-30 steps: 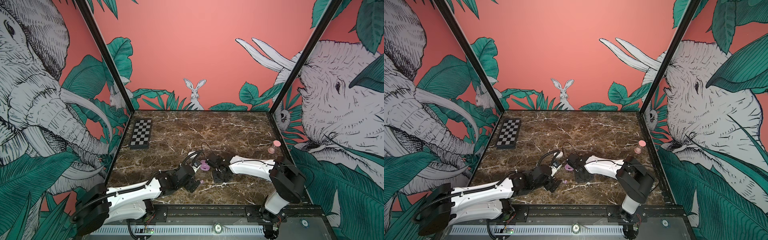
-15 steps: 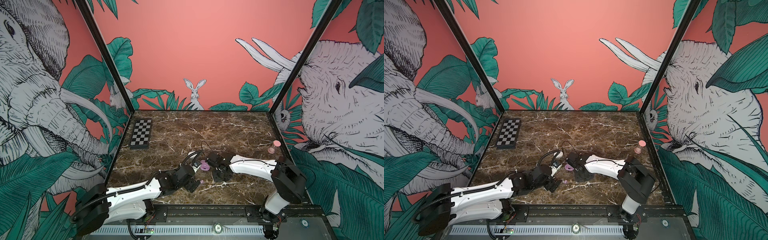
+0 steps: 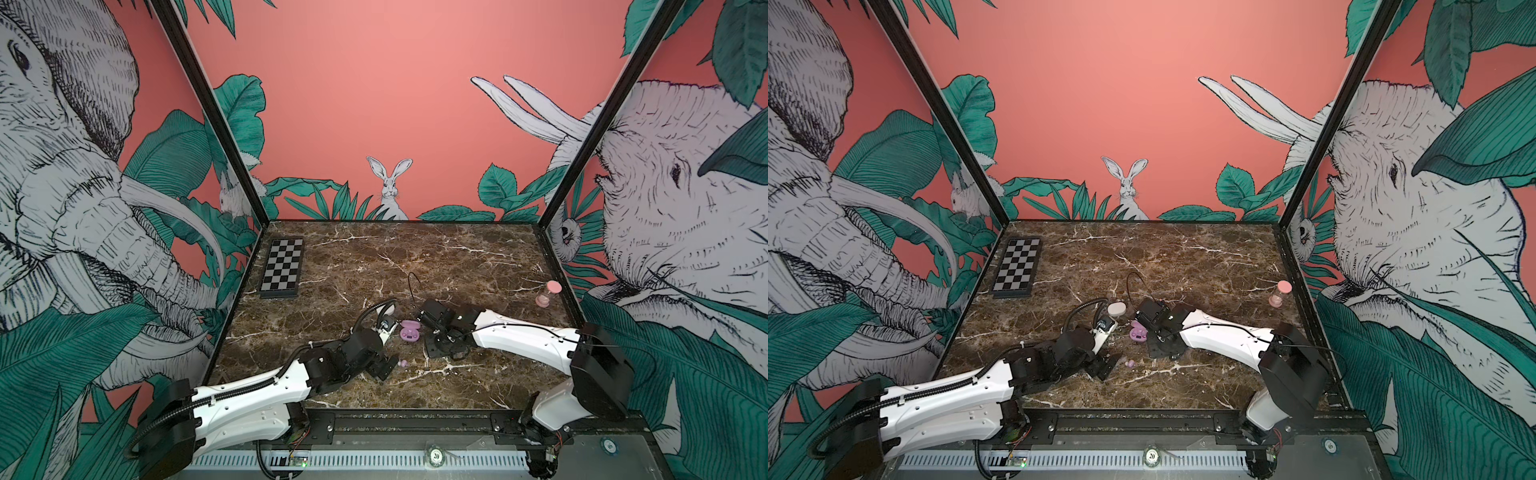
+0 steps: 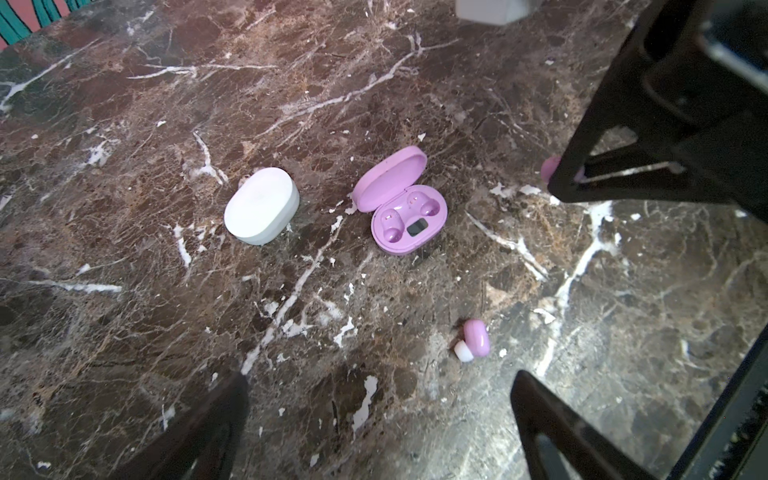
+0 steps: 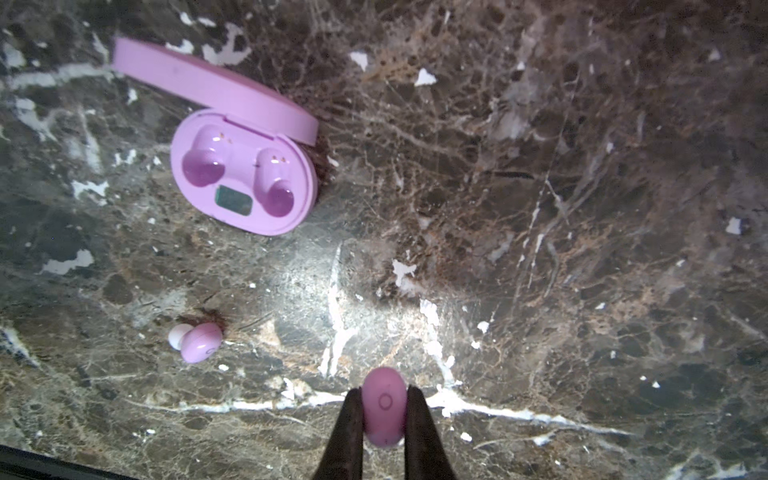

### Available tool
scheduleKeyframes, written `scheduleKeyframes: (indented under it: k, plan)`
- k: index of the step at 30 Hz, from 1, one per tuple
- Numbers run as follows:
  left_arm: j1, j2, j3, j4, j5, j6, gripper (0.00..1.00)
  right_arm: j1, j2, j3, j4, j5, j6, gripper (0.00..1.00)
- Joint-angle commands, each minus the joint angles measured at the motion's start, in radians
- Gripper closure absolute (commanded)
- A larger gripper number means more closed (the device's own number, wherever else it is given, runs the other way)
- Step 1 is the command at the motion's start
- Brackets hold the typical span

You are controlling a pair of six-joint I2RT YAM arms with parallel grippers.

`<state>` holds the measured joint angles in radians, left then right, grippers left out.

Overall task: Insert the wireless bluetooth earbuds into the charging case
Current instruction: 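Lift the pink earbud with the right gripper toward the open case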

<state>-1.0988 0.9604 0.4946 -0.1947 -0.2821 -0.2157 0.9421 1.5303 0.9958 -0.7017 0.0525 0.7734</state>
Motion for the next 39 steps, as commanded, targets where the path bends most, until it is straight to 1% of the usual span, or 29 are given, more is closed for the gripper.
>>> scheduleKeyframes:
  k: [1,9,20,26,37,39]
  plan:
    - [-0.004,-0.032,-0.027,0.003,-0.029,-0.032,0.01,-0.002,-0.032,0.007,0.028,0.011,-0.021,0.91]
    - [-0.004,-0.083,-0.056,-0.007,-0.048,-0.056,0.01,-0.001,-0.056,0.001,0.097,-0.002,-0.042,0.91]
    - [-0.004,-0.126,-0.106,-0.002,-0.055,-0.077,0.01,0.000,-0.025,0.023,0.141,-0.018,-0.065,0.91]
    - [-0.004,-0.146,-0.116,0.000,-0.068,-0.076,0.01,0.001,0.006,0.039,0.164,-0.029,-0.082,0.91]
    - [-0.004,-0.132,-0.122,0.010,-0.066,-0.070,0.01,0.002,0.062,0.064,0.197,-0.038,-0.116,0.91]
    - [-0.004,-0.133,-0.122,0.009,-0.066,-0.068,0.01,0.002,0.092,0.070,0.200,-0.036,-0.119,0.92]
